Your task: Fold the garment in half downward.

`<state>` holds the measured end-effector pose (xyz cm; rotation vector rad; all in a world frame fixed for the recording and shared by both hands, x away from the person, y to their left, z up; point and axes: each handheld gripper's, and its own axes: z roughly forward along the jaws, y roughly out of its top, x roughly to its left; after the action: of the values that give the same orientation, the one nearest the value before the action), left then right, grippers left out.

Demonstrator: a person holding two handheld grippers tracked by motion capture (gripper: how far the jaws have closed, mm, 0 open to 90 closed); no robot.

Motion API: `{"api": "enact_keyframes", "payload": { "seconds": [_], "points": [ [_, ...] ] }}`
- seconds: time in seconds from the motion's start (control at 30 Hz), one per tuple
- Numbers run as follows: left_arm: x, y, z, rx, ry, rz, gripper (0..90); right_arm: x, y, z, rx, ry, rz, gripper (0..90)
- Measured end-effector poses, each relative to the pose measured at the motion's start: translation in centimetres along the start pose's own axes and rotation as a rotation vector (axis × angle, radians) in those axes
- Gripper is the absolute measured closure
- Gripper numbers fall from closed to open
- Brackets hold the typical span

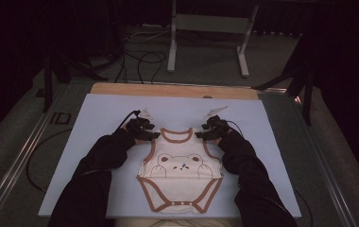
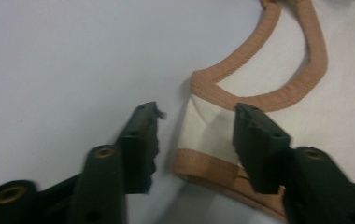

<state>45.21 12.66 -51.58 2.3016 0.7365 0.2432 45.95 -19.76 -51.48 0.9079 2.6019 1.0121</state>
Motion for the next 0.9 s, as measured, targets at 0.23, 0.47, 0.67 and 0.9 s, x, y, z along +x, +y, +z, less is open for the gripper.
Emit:
{"api": "enact_keyframes", "payload": {
  "seconds": [0.23, 0.47, 0.67, 0.9],
  "points": [
    [0.2, -0.2, 0.3, 0.009, -0.009, -0.011, 61.4, -0.3, -0.1, 0.3, 0.021, -0.006, 0.001, 51.8],
    [0.1, 0.0, 0.4, 0.024, -0.032, -0.021, 69.0, 0.3, 0.2, 0.3, 0.049, -0.010, -0.025, 64.4],
    [-0.1, 0.1, 0.5, 0.031, -0.030, -0.030, 72.7, 0.8, 0.3, 0.3, 0.059, 0.000, -0.042, 76.2],
    [-0.3, 0.4, 0.5, 0.050, -0.058, -0.031, 82.7, 1.0, 0.4, 0.3, 0.066, 0.001, -0.040, 78.9]
  ]
}}
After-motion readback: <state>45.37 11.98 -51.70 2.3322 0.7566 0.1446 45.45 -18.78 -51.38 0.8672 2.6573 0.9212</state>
